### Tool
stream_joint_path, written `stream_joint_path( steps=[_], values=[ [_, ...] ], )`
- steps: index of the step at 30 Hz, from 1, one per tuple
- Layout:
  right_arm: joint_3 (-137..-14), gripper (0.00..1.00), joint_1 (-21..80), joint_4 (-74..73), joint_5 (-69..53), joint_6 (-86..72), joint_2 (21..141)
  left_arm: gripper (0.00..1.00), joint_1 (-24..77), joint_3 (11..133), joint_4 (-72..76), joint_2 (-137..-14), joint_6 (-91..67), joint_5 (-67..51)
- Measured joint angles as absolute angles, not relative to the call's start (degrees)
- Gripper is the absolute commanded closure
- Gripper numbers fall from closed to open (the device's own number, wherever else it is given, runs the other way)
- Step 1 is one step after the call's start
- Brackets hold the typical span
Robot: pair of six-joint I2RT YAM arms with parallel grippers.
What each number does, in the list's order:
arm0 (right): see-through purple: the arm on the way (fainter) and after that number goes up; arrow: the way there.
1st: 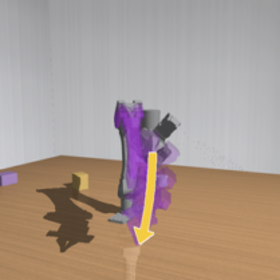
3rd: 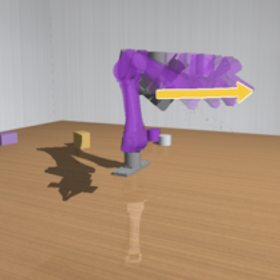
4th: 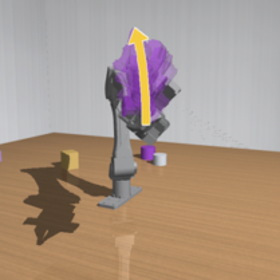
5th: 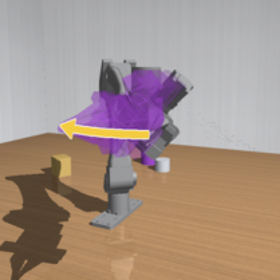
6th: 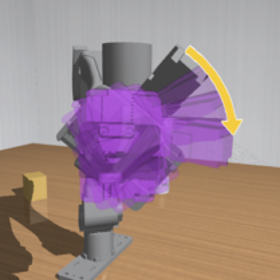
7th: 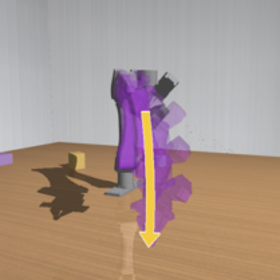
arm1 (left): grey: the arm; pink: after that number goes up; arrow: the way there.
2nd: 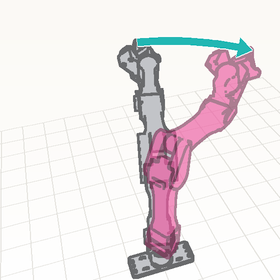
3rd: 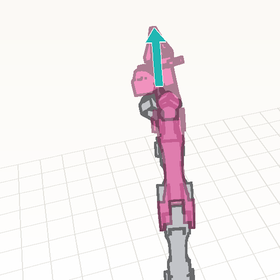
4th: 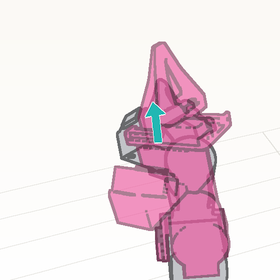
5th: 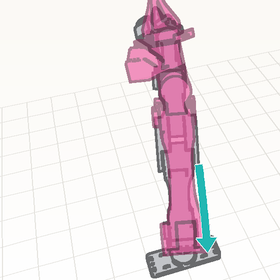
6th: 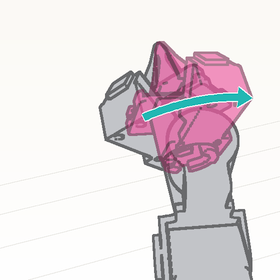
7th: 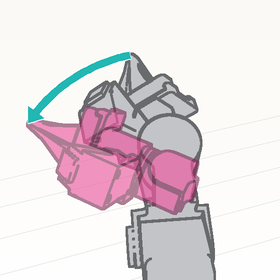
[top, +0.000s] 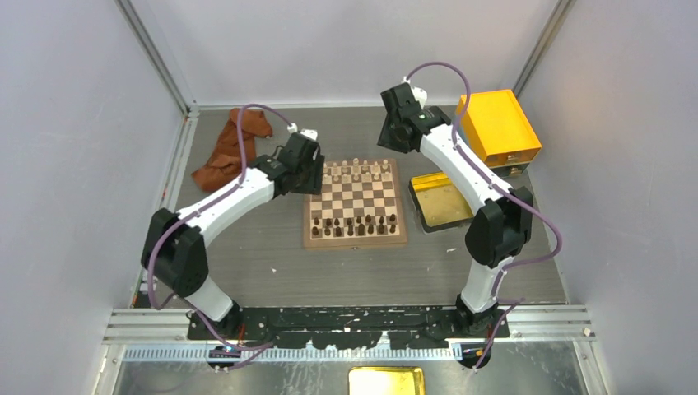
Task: Set up the chess pieces on the board
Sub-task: Move the chess piece to the chessboard.
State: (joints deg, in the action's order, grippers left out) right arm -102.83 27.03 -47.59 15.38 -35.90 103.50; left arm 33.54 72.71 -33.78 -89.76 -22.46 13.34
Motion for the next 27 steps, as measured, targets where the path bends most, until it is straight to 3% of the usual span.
stream_joint_path(
  steps=[11,27],
  values=[
    [-94.4,0.62,24.5,-45.4,14.2,-35.9,100.2,0.47,35.8,76.7,-31.0,-102.2,-28.0,18.7],
    [-91.2,0.63,23.8,-43.9,14.1,-35.7,96.0,0.54,35.4,80.7,-28.9,-108.8,-31.4,24.0]
  ],
)
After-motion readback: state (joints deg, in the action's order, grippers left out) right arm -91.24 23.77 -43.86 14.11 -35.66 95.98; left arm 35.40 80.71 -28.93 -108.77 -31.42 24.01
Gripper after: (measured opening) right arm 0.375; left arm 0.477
